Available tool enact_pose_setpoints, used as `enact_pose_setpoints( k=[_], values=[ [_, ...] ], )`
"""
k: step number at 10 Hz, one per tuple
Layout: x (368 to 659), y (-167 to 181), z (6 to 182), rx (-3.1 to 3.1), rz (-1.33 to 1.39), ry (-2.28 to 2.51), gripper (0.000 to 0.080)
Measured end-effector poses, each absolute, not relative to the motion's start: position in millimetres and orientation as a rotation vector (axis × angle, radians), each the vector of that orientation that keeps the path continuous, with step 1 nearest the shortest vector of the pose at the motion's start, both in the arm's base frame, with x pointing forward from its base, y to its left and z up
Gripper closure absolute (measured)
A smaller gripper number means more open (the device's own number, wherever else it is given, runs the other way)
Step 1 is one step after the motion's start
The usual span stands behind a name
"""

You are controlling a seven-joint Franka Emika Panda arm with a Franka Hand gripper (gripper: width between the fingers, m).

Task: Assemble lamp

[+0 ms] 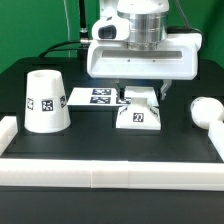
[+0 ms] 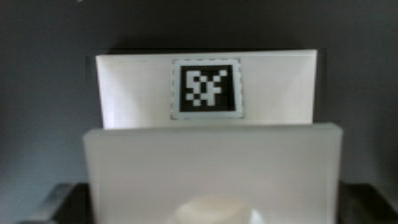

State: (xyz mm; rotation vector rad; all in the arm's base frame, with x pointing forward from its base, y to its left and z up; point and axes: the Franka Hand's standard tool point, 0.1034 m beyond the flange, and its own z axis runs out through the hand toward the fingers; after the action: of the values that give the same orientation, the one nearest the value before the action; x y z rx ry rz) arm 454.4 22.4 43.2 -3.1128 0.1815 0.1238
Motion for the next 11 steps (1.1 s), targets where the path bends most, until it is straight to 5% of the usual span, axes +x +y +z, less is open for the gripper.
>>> enact_pose_setpoints(
  k=[1, 8, 11],
  values=[
    [454.3, 22.4, 43.1, -3.113, 0.124, 0.182, 0.0265],
    [456.9, 24.1, 43.1, -3.113, 0.128, 0.175, 0.0265],
    [496.5, 35.7, 43.4, -3.109, 0.079, 0.125, 0.0265]
  ],
)
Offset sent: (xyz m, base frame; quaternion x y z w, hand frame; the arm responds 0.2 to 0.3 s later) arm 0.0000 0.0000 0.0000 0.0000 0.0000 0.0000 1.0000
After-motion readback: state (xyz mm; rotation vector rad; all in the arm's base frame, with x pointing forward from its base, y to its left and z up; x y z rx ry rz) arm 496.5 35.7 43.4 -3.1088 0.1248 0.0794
